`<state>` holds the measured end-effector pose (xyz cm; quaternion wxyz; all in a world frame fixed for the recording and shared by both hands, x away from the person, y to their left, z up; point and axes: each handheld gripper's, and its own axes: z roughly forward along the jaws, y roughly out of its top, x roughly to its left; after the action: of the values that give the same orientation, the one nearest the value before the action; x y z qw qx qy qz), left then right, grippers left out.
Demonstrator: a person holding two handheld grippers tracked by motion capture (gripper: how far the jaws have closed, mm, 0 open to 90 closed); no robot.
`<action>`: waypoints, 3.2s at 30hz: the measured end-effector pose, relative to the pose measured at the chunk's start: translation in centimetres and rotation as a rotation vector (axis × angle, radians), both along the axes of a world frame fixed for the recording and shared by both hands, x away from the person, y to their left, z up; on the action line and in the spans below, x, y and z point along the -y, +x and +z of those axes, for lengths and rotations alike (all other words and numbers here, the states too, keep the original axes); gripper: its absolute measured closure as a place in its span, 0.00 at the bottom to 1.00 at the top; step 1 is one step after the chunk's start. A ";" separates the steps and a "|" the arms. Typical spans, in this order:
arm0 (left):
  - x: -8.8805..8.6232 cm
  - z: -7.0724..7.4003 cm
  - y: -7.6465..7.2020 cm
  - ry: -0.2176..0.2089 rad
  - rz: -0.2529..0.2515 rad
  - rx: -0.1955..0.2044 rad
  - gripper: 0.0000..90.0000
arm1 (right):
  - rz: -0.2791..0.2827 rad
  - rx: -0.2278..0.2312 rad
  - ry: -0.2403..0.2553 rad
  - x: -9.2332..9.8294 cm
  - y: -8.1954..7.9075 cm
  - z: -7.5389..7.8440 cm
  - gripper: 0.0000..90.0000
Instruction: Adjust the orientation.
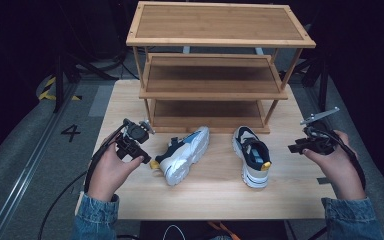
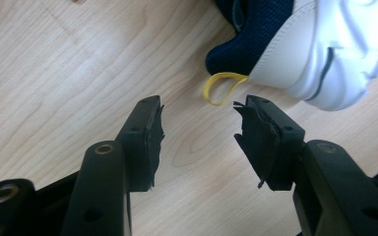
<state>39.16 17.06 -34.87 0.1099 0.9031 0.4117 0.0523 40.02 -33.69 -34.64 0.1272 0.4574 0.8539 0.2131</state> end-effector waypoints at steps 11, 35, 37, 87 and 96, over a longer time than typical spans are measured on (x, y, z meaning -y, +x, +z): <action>0.6 0.4 -0.2 -0.041 -0.013 0.044 0.53 | -0.003 -0.005 0.048 0.0 -0.2 0.0 0.65; 4.6 -0.6 0.1 -0.233 -0.172 -0.015 0.98 | -0.033 -0.020 0.041 0.4 -1.5 -0.8 0.63; 4.9 -0.9 0.3 -0.238 -0.171 -0.013 1.00 | -0.035 -0.016 0.040 0.6 -1.5 -0.9 0.63; 12.1 -1.7 -2.9 -0.380 -0.451 -0.198 0.83 | -0.019 -0.017 0.013 -0.1 -1.5 -1.3 0.58; 10.5 -0.4 -2.0 -0.424 -0.344 -0.029 0.60 | -0.029 -0.016 0.017 0.2 -1.9 -1.3 0.58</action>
<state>37.11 6.58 -35.25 0.2976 0.9174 0.2555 -0.0674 38.17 -33.89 -35.91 0.1192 0.4725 0.8464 0.2149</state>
